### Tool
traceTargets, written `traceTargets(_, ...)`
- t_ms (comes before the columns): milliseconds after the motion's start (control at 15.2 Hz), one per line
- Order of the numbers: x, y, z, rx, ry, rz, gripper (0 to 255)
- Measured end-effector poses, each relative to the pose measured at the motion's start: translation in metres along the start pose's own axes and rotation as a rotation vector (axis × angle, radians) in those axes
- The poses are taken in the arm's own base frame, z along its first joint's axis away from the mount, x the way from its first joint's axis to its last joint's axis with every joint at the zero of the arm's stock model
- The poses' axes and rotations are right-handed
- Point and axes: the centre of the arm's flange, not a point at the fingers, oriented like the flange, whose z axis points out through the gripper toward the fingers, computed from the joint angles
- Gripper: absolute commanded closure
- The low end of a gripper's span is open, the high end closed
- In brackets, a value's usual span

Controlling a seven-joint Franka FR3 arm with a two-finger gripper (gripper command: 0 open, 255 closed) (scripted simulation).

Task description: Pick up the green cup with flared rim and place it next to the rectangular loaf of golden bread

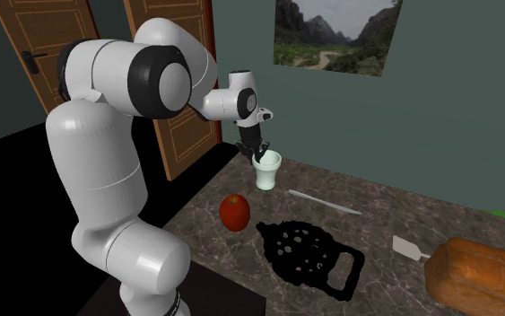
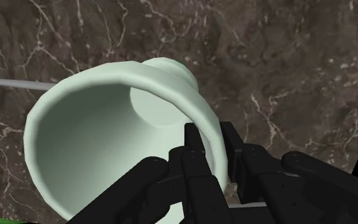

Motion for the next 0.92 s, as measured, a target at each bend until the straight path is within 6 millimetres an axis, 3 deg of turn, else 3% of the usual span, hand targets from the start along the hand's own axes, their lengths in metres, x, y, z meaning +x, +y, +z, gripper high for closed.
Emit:
traceTargets(264,-0.001,0.002,-0.009,0.0,-0.002,0.0,255)
traceTargets(924,0.001,0.01,-0.061,0.0,-0.002,0.0,255)
